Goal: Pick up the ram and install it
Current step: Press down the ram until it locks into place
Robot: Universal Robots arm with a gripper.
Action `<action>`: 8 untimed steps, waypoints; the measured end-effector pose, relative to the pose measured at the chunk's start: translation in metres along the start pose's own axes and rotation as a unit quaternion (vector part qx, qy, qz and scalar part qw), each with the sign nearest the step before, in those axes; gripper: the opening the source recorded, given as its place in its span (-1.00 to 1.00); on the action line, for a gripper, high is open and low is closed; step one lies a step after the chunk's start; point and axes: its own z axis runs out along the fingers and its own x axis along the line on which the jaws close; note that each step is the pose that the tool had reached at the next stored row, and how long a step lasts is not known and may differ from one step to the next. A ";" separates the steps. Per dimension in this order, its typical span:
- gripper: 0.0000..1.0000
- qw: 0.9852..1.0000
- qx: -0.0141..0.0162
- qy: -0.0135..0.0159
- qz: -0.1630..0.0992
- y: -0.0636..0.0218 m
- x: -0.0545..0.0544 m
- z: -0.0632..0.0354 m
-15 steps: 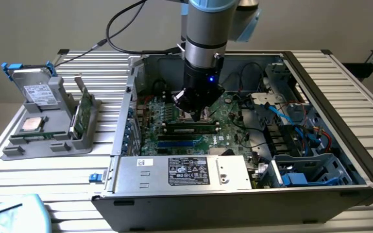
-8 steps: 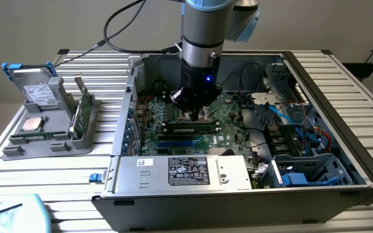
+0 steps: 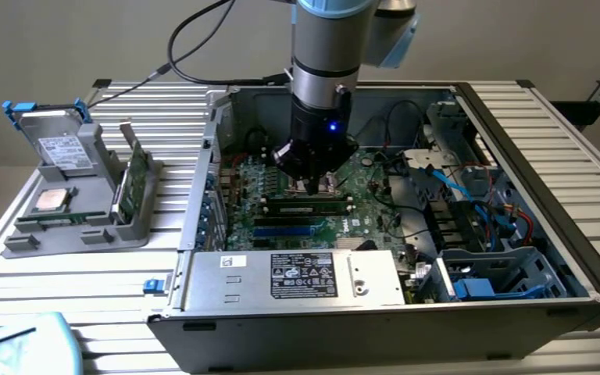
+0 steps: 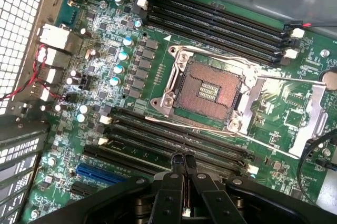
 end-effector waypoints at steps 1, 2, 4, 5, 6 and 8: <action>-0.79 1.000 0.000 0.000 0.003 0.0000 0.000 0.0000; -0.79 1.000 0.000 0.000 0.005 0.0001 0.000 0.0000; -0.79 1.000 0.000 -0.001 0.011 0.0001 0.000 0.0000; -0.79 1.000 0.000 -0.001 0.015 0.0001 0.000 0.0000; -0.79 1.000 0.000 -0.001 0.019 0.0001 0.000 0.0000; -0.79 1.000 0.000 -0.001 0.028 0.0001 0.000 0.0000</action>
